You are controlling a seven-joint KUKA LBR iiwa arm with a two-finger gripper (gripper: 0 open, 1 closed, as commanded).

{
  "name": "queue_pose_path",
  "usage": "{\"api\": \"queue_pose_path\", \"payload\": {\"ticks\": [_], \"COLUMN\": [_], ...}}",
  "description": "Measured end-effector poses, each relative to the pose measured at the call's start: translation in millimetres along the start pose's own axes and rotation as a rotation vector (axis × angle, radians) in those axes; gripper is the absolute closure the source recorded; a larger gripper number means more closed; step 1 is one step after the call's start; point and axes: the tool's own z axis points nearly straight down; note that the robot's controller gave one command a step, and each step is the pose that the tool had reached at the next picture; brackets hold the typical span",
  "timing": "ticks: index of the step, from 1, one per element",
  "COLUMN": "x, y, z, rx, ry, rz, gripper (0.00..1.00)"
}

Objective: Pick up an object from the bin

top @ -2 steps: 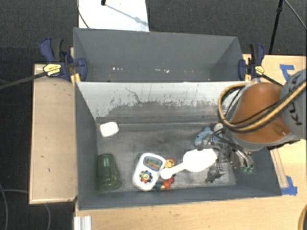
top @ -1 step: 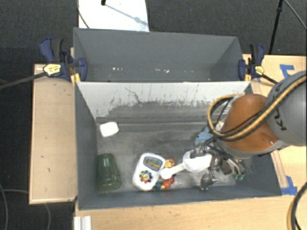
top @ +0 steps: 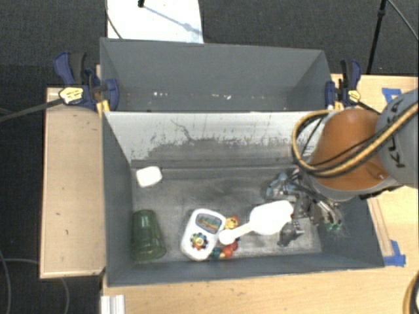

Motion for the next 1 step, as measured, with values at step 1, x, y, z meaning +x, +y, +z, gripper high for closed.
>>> {"api": "queue_pose_path", "payload": {"ticks": [1], "x": [5.5], "y": [6.0], "z": [35.1], "rx": [0.002], "ry": [-0.007], "rz": [-0.131], "gripper": [0.00]}}
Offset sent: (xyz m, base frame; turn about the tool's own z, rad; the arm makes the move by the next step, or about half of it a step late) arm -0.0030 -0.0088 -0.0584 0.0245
